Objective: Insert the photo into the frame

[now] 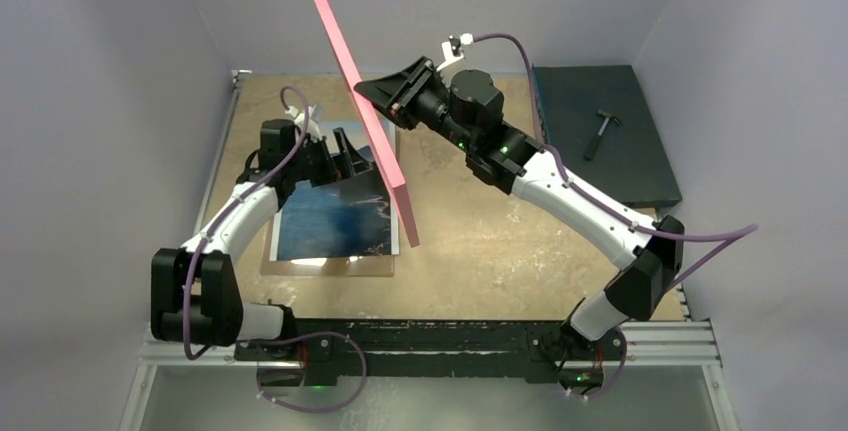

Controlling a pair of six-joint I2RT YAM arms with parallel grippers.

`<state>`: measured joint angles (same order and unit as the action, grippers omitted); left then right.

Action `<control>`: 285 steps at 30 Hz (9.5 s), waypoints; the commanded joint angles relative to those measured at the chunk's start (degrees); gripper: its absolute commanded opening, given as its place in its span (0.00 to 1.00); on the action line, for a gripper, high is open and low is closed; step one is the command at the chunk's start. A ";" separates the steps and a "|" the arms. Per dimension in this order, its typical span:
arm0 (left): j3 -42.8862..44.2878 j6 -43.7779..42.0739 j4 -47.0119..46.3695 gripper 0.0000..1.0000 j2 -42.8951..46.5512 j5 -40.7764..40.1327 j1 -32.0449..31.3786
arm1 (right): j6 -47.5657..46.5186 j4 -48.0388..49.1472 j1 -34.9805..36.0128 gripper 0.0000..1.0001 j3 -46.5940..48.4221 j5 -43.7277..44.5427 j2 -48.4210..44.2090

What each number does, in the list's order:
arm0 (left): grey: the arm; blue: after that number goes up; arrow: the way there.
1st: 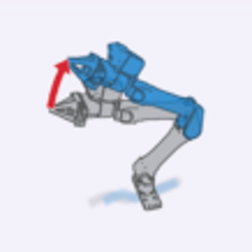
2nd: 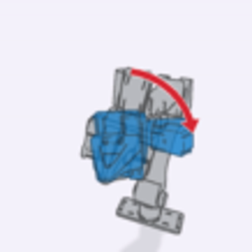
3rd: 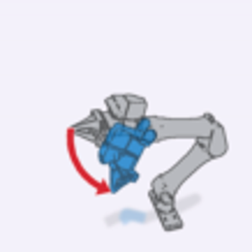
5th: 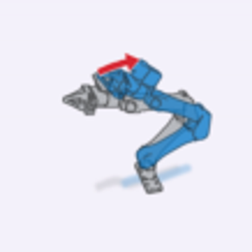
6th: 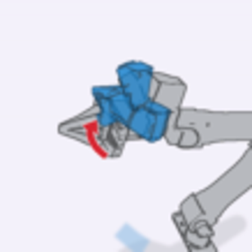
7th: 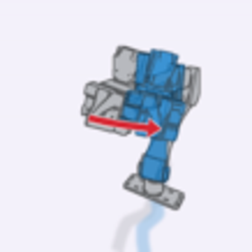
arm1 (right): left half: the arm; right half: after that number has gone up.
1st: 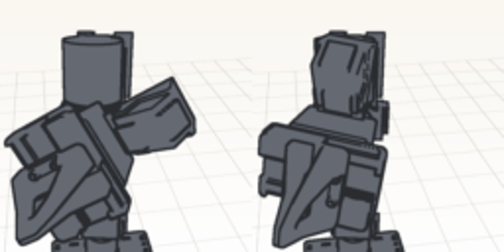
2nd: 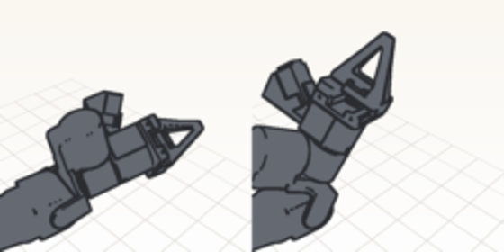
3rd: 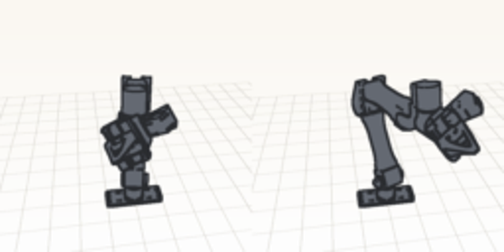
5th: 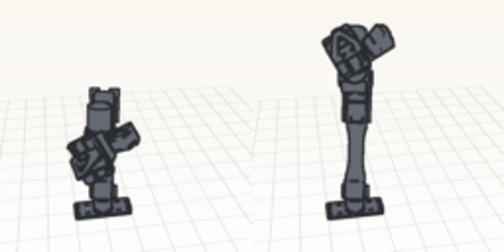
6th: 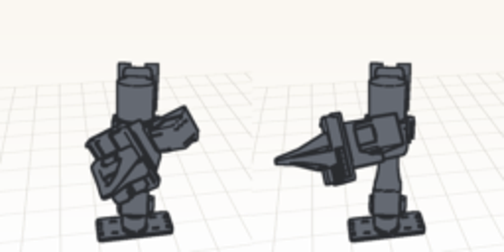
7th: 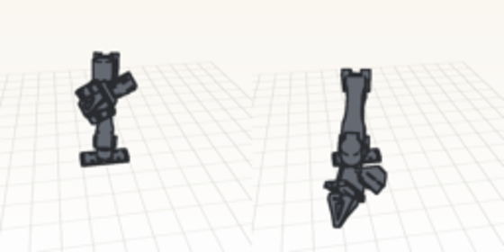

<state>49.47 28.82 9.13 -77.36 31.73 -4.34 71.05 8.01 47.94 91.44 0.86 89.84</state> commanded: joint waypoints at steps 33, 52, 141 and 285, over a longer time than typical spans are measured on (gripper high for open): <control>-1.79 5.72 -15.66 0.87 -7.18 -0.29 -7.11 | 12.09 25.99 0.03 0.00 -3.50 -1.90 -3.13; -0.46 -2.86 -12.71 0.10 -6.58 -5.20 -7.02 | 11.97 24.81 -2.97 0.00 -18.64 -1.47 -10.87; -2.85 -41.84 4.22 0.39 -13.93 -40.67 -7.12 | -50.80 -32.70 -36.23 0.12 -27.05 -6.57 -10.98; 5.30 -44.85 20.12 0.61 -19.66 -13.73 27.45 | -23.99 -17.17 7.12 0.91 -6.03 2.53 27.53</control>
<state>55.51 -14.85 29.21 -95.59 14.79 22.94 45.56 -12.56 54.87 87.94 8.45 120.79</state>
